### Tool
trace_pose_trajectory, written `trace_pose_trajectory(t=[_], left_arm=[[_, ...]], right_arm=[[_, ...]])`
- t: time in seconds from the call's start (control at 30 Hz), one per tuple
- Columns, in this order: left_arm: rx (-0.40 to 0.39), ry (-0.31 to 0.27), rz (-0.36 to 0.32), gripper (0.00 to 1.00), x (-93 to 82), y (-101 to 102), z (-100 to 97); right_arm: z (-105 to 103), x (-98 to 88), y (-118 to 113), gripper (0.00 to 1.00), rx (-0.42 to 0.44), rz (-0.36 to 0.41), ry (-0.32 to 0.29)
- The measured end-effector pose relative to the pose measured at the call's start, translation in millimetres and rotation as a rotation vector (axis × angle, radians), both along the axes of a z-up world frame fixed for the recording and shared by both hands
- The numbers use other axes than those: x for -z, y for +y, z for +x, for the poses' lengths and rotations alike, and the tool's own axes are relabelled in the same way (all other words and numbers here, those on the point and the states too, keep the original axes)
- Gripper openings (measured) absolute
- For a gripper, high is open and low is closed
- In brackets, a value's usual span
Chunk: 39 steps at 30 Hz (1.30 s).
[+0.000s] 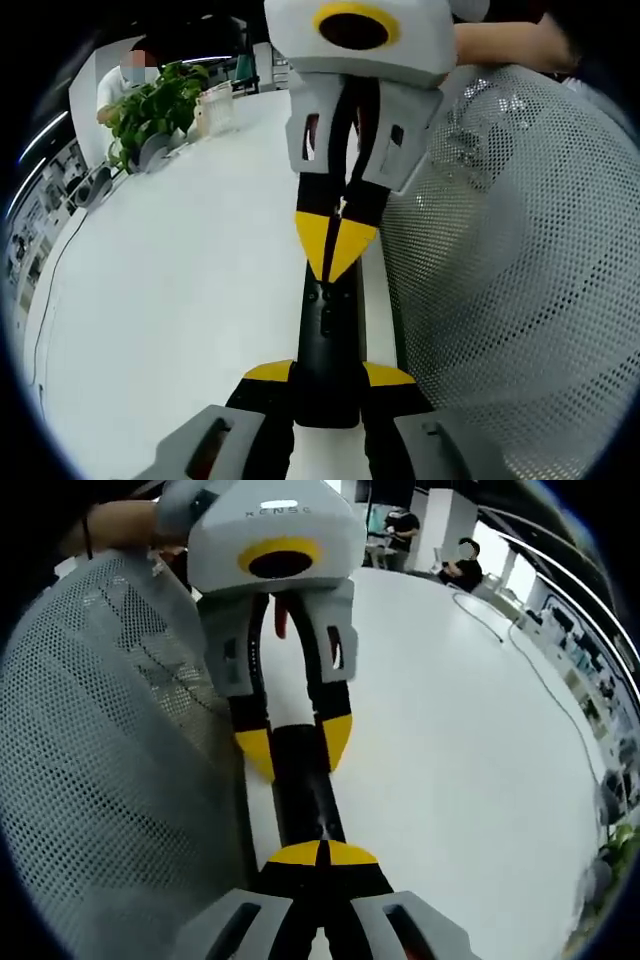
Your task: Press the specified remote control buttons in sequence, fully releasing each button before pressing the next.
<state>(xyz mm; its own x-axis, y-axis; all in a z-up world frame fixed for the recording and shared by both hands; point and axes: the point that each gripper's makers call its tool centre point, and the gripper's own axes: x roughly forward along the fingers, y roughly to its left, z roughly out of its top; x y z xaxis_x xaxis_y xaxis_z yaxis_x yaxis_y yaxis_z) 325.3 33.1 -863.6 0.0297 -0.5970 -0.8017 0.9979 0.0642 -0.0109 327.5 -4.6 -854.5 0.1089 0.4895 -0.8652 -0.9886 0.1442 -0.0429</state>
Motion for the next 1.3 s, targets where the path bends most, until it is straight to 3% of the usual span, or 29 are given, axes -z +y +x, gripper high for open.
trace_pose_trajectory(t=[0.87,1.3], left_arm=[[0.006,0.001,-0.007,0.25,0.4,-1.0,0.7],[0.008,-0.001,-0.003,0.25,0.5,-0.5,0.6]], right_arm=[[1.1,0.7,-1.7,0.0,0.013,0.002,0.007],[-2.7,-0.2,-2.1,0.01,-0.033,-0.006,-0.002]])
